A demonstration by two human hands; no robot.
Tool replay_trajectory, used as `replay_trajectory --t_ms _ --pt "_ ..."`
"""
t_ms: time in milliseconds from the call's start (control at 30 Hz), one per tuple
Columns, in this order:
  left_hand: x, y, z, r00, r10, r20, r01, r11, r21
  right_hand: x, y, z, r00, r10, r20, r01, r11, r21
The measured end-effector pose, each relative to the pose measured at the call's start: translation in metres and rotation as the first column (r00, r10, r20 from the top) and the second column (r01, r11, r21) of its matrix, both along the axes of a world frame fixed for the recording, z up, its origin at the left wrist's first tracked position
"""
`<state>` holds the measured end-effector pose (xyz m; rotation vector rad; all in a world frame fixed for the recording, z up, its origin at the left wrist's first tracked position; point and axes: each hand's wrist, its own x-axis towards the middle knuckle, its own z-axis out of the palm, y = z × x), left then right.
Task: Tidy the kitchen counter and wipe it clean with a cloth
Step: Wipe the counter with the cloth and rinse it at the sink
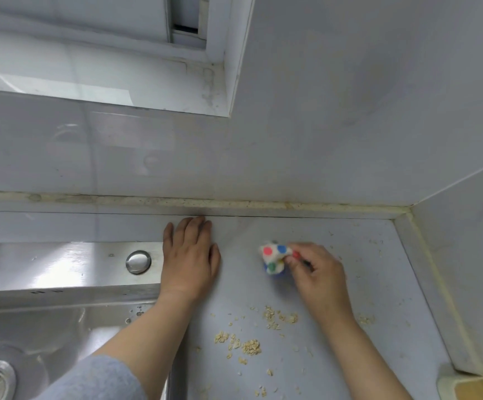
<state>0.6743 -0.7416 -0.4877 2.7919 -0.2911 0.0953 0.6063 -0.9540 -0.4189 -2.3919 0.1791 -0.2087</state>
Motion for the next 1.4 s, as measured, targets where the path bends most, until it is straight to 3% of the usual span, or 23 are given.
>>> replay_trajectory --t_ms 167,267,533,700,833,967,1233,1400 --pt "0.0 0.0 0.0 1.0 -0.004 -0.004 0.004 1.0 0.003 0.058 -0.024 0.001 1.0 -0.006 -0.03 0.002 0.993 -0.121" --pt "0.001 0.0 0.0 1.0 -0.005 -0.003 0.005 1.0 0.005 0.069 -0.024 -0.012 0.991 -0.033 -0.126 0.021 0.995 -0.098" --pt "0.0 -0.001 0.001 1.0 -0.006 -0.004 0.006 1.0 0.001 0.002 -0.006 -0.028 0.991 -0.073 -0.113 0.087 0.989 0.122" --pt "-0.001 -0.001 0.002 1.0 -0.019 0.001 0.019 0.999 0.026 -0.045 0.01 -0.026 0.989 0.006 -0.149 0.007 0.997 0.082" --pt "0.001 -0.007 0.004 0.997 -0.075 -0.005 0.075 0.99 0.124 -0.03 -0.003 -0.005 0.993 -0.045 -0.107 0.062 0.986 0.156" --pt "0.006 -0.009 0.001 0.982 -0.189 0.021 0.185 0.974 0.132 0.008 -0.029 0.014 0.996 -0.085 -0.003 0.085 0.994 0.075" --pt "0.016 -0.055 0.013 0.961 -0.27 0.051 0.268 0.962 0.047 0.062 -0.068 -0.006 0.993 -0.103 0.052 0.107 0.991 -0.08" --pt "0.016 -0.091 0.009 0.95 -0.311 0.025 0.308 0.949 0.073 0.054 -0.075 -0.028 0.998 -0.06 -0.028 0.057 0.994 -0.089"
